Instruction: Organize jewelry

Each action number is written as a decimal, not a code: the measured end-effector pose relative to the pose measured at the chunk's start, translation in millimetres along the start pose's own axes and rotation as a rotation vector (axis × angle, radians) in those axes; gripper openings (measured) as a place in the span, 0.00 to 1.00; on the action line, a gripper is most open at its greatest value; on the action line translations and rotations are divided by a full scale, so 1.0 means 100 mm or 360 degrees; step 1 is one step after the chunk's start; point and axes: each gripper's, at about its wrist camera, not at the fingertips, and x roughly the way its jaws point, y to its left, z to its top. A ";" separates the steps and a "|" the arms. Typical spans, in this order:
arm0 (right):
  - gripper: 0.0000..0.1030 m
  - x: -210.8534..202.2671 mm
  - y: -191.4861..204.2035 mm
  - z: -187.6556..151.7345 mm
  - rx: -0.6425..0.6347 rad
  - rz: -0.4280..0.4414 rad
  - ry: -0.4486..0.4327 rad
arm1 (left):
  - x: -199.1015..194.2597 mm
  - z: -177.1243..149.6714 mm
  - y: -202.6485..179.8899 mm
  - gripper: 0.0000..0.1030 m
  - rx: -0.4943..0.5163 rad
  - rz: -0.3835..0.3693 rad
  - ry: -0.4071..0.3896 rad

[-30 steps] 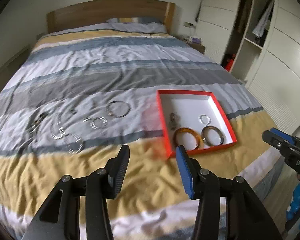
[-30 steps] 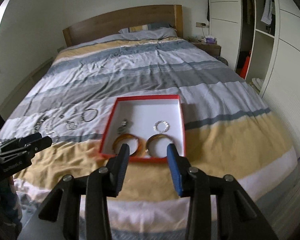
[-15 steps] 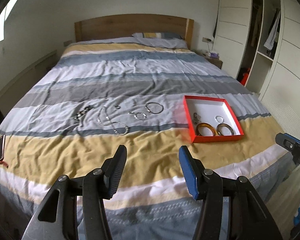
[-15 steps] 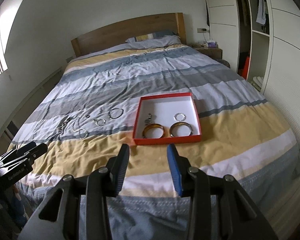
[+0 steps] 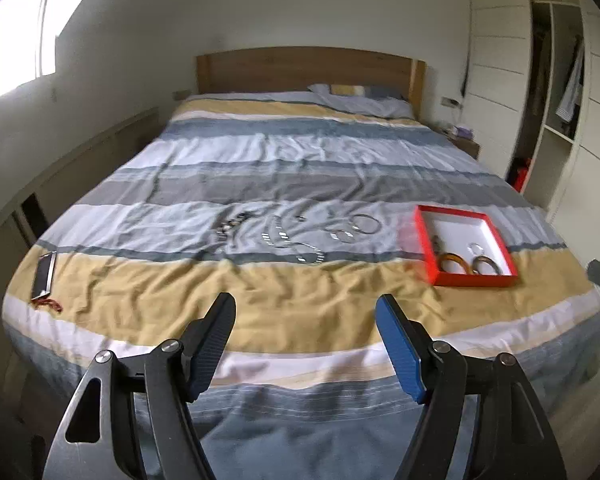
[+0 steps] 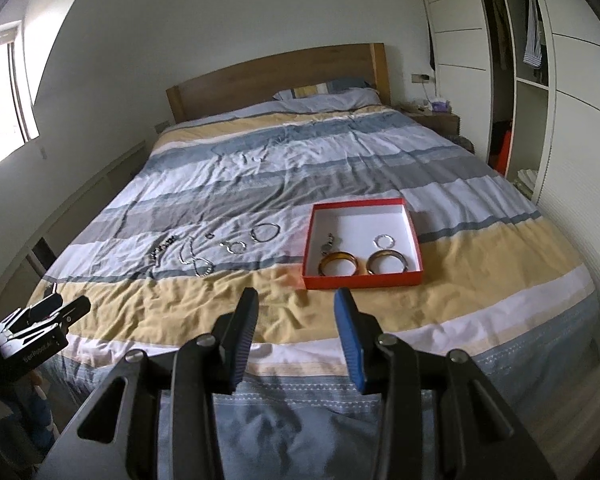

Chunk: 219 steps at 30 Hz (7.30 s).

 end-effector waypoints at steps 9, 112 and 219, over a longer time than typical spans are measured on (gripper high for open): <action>0.42 0.14 0.15 0.04 -0.0024 0.0091 0.0001 | 0.02 -0.15 0.53 0.69 -0.0095 0.0097 0.0005; 0.03 4.20 1.00 0.14 -0.0147 0.0697 0.0517 | 3.68 0.63 0.62 0.02 -0.0171 -0.0052 0.0366; 0.24 2.66 -1.63 0.16 0.0244 -0.0092 0.0451 | 3.17 0.90 -2.52 0.41 0.0490 -0.0544 0.0348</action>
